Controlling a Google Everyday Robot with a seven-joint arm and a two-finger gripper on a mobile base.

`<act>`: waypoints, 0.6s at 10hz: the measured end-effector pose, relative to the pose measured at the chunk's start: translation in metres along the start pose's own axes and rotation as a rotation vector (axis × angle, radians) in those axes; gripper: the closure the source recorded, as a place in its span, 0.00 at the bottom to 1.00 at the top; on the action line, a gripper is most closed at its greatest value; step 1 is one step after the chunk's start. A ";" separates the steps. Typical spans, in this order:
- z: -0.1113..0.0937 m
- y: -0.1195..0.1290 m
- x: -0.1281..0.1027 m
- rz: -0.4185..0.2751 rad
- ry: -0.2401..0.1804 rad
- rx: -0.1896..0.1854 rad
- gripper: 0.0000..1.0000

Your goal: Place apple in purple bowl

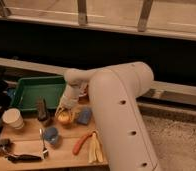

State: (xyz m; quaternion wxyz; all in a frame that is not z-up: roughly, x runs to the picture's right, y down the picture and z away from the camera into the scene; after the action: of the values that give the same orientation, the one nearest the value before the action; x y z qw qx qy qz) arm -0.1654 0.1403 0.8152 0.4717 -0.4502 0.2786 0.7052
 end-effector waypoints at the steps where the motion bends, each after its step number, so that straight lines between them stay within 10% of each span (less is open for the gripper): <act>1: -0.020 -0.006 -0.003 0.016 -0.052 -0.001 1.00; 6: -0.116 -0.053 -0.043 0.135 -0.325 0.032 1.00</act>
State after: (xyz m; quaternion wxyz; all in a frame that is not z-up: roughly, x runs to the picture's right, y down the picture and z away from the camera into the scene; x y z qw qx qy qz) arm -0.0667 0.0487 0.8046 0.4692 -0.3030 0.2392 0.7942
